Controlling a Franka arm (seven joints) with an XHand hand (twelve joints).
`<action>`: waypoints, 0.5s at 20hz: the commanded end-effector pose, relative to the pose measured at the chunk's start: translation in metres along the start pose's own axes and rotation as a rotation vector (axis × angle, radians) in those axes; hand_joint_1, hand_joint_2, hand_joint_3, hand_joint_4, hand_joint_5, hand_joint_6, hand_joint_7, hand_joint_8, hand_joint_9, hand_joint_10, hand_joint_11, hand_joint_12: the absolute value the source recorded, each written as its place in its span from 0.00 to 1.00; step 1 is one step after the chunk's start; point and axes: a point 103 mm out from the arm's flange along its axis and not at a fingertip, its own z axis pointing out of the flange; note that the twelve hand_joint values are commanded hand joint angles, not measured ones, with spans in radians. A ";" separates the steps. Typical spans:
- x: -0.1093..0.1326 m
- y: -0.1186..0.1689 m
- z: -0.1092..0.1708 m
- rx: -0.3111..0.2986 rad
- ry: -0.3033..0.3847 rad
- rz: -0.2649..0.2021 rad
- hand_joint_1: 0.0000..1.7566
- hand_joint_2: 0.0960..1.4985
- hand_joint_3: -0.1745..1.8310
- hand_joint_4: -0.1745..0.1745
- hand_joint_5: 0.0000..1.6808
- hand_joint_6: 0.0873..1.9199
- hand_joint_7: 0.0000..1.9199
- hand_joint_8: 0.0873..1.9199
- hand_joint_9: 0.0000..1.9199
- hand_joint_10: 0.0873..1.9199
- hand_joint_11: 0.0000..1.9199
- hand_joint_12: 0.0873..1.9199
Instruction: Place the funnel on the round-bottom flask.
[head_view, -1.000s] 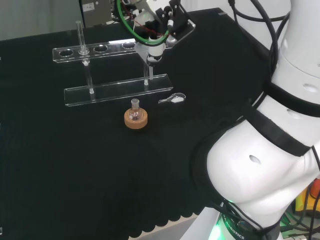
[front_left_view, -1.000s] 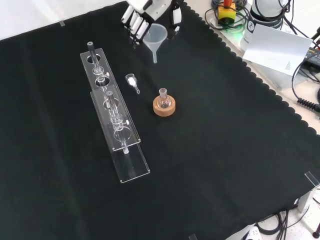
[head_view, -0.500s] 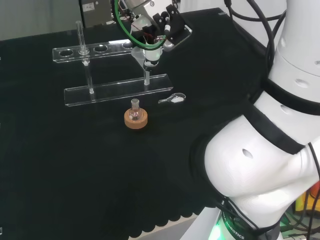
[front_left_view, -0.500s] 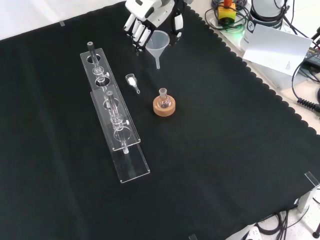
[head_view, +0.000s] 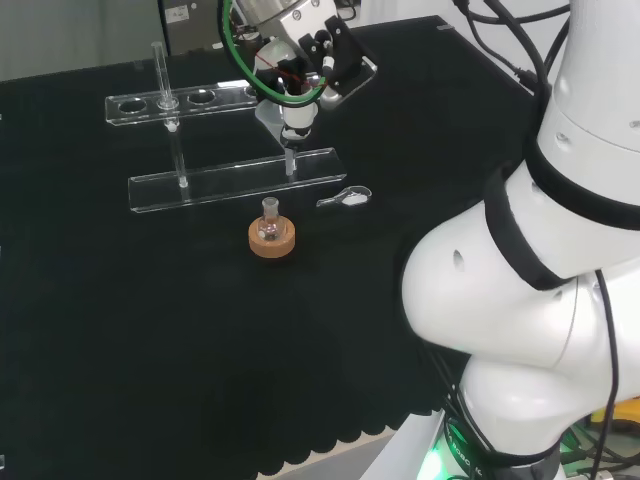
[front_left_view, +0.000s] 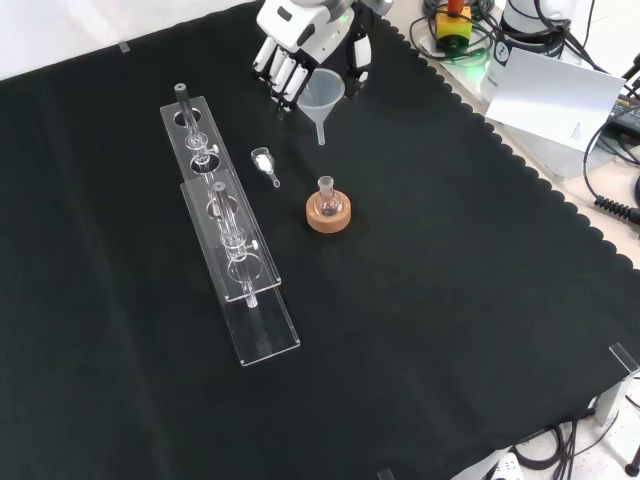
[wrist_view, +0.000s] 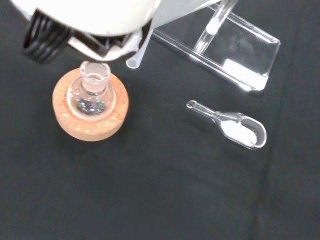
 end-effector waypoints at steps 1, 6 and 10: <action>0.023 0.012 0.013 -0.003 0.027 -0.029 0.59 0.37 0.50 0.48 0.34 0.58 0.22 0.35 0.34 0.26 0.16 0.68; 0.030 0.015 0.015 -0.005 0.026 -0.036 0.59 0.37 0.50 0.48 0.34 0.58 0.22 0.35 0.34 0.26 0.16 0.68; 0.030 0.015 0.015 -0.005 0.025 -0.036 0.59 0.37 0.50 0.48 0.34 0.58 0.22 0.35 0.34 0.26 0.16 0.68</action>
